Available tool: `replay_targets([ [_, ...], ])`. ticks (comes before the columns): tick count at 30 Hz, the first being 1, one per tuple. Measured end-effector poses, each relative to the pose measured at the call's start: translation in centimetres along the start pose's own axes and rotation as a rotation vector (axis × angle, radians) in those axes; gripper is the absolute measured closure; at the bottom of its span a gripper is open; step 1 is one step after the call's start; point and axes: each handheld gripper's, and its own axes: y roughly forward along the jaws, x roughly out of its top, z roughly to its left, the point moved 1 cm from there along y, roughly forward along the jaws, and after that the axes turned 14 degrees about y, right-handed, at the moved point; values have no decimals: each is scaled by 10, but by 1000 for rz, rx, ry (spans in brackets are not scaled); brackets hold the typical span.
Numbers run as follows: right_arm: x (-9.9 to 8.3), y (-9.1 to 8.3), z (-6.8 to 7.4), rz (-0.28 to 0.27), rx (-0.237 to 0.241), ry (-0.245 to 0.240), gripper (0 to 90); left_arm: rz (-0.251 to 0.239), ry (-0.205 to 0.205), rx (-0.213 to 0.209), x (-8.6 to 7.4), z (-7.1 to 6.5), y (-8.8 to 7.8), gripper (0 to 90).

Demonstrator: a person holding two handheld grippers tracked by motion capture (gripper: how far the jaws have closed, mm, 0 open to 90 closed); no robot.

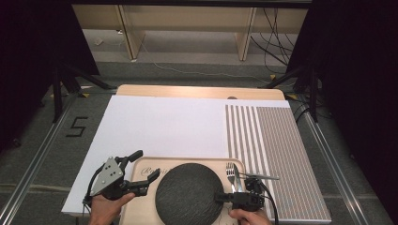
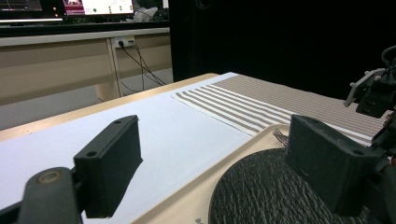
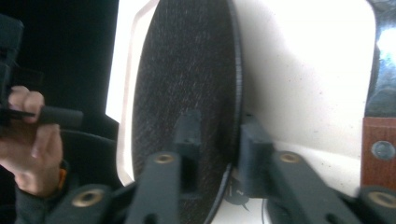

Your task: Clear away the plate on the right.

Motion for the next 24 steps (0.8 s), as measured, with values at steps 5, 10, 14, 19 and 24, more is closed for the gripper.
replay_targets([
  [5,-3,6,7,12,-90,-58,493,3,-5,-4,0,0,0,174],
  [10,-6,6,16,19,-157,-167,387,5,-6,-7,0,-1,0,174],
  [14,-9,6,23,1,-212,-301,298,7,-7,-8,-1,-1,0,174],
  [19,-8,3,27,-51,-234,-413,221,7,-8,-10,-1,-1,0,174],
  [24,-11,-3,35,-82,-266,-461,204,8,-10,-11,-1,-1,0,174],
])
